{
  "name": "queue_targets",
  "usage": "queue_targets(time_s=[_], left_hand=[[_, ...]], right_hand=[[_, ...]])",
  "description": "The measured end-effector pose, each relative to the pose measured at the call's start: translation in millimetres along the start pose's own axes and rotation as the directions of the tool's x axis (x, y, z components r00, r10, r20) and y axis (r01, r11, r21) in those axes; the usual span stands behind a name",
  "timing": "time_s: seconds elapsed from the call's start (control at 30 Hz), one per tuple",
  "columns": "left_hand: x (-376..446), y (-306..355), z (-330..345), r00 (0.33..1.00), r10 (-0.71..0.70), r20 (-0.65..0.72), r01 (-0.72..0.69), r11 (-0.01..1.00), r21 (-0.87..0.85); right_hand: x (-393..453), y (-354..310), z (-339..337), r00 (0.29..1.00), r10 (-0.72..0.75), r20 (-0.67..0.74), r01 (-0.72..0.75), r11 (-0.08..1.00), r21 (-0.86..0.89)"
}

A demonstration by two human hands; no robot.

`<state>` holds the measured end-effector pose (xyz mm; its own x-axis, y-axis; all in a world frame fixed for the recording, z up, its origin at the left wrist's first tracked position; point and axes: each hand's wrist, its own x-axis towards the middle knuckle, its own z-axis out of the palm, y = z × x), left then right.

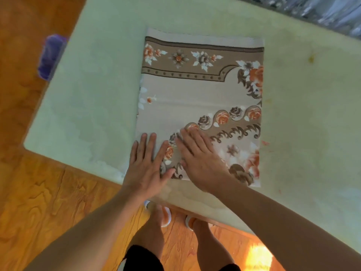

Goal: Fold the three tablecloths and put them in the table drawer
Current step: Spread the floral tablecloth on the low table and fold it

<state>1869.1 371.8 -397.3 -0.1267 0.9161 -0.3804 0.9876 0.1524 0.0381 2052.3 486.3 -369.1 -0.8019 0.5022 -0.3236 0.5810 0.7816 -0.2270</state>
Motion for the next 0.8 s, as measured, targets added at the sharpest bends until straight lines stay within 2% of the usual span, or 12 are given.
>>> queue_targets(time_s=[0.23, 0.4, 0.43, 0.5, 0.57, 0.63, 0.73, 0.8], left_hand=[[-44.1, -47.0, 6.6, 0.986, 0.160, -0.036, -0.163, 0.978, -0.127], [-76.1, -95.3, 8.3, 0.962, 0.274, 0.014, -0.272, 0.960, -0.069], [-73.5, -101.8, 6.9, 0.953, 0.303, 0.019, -0.302, 0.952, -0.052], [-68.9, -111.8, 5.9, 0.934, 0.356, 0.033, -0.356, 0.934, -0.003], [-67.6, -118.8, 7.3, 0.919, 0.393, 0.036, -0.394, 0.919, 0.014], [-66.8, -120.7, 9.6, 0.916, 0.402, -0.006, -0.402, 0.916, 0.001], [-65.3, -118.8, 12.4, 0.919, 0.392, -0.045, -0.394, 0.918, -0.045], [-63.0, -122.3, 14.4, 0.915, 0.397, -0.076, -0.402, 0.913, -0.067]], right_hand=[[27.2, 21.1, 11.1, 0.999, -0.008, 0.045, 0.015, 0.986, -0.164], [37.8, -14.0, 0.2, 0.992, 0.125, 0.001, -0.124, 0.989, -0.078], [42.2, -28.4, -1.7, 0.995, 0.096, -0.016, -0.097, 0.993, -0.060], [53.5, -60.4, 1.4, 0.997, -0.078, -0.008, 0.078, 0.996, -0.034], [66.2, -81.0, 12.8, 0.954, -0.297, 0.046, 0.299, 0.953, -0.041], [84.0, -78.7, 17.2, 0.905, -0.411, 0.107, 0.419, 0.905, -0.074], [123.2, -48.5, 2.1, 0.887, -0.421, 0.189, 0.447, 0.886, -0.124], [161.4, -29.2, -16.7, 0.927, -0.352, 0.132, 0.371, 0.912, -0.175]])
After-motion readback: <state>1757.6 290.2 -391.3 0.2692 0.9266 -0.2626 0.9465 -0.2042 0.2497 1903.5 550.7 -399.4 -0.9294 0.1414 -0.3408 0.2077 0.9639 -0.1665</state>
